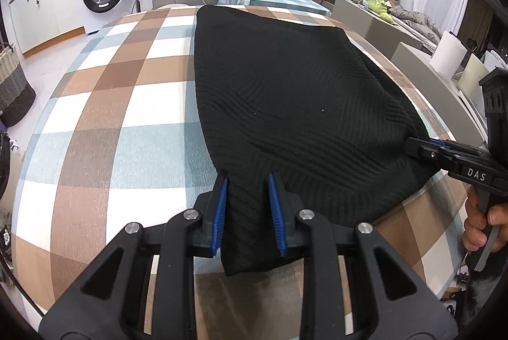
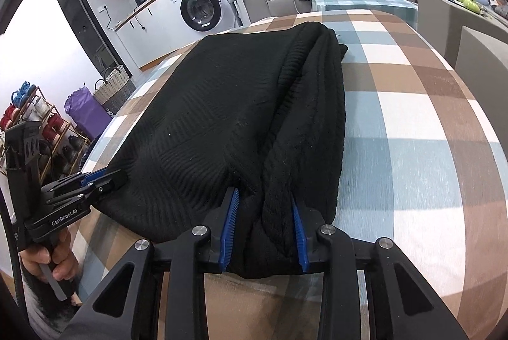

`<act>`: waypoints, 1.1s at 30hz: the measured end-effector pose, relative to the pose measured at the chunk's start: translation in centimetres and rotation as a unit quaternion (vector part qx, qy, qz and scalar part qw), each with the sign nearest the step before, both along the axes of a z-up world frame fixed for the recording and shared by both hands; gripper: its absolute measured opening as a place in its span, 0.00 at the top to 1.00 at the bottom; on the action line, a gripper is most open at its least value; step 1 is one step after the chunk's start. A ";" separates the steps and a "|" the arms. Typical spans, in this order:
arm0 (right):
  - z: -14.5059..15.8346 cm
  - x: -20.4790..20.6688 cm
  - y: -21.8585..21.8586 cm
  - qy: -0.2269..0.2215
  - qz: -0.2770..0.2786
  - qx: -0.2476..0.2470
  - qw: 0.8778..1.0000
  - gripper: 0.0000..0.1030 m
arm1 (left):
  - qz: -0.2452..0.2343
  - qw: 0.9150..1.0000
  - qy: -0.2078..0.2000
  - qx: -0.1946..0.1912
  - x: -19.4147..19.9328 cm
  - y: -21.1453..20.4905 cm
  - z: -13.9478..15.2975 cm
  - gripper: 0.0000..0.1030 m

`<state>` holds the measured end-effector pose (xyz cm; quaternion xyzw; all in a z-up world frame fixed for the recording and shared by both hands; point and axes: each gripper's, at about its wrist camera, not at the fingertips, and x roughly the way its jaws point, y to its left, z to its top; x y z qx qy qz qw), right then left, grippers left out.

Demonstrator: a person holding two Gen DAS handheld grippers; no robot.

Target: Fold small clothes

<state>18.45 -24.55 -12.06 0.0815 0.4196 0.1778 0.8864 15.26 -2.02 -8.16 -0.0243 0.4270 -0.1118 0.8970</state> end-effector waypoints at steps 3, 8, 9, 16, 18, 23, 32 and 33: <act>0.1 0.2 0.1 -0.002 -0.001 -0.004 1.000 0.69 | 0.000 1.000 -0.002 0.005 0.2 0.0 -0.1 0.78; 0.1 0.1 0.3 -0.005 -0.004 -0.009 1.000 0.69 | 0.001 1.000 -0.005 0.007 0.2 0.0 -0.1 0.78; 0.2 0.0 0.4 -0.009 -0.003 -0.016 1.000 0.69 | 0.002 1.000 -0.007 0.008 0.2 0.1 -0.1 0.78; 1.7 -2.3 0.2 -0.060 0.001 -0.037 0.998 0.26 | 0.023 0.998 -0.050 0.025 -2.1 0.9 1.4 0.38; 2.1 -3.4 0.1 -0.080 0.006 -0.034 0.996 0.11 | 0.019 0.997 -0.073 0.019 -3.4 1.1 2.2 0.24; 3.0 -6.7 0.2 -0.138 0.019 -0.037 0.990 0.00 | 0.017 0.995 -0.095 -0.002 -6.2 1.1 3.0 0.14; 3.3 -10.9 -0.5 -0.223 0.039 -0.005 0.974 0.00 | 0.040 0.987 -0.153 0.008 -9.8 0.8 2.7 0.01; 3.1 -11.0 -0.6 -0.225 0.044 0.003 0.973 0.00 | 0.041 0.987 -0.155 0.008 -9.9 0.8 2.7 0.01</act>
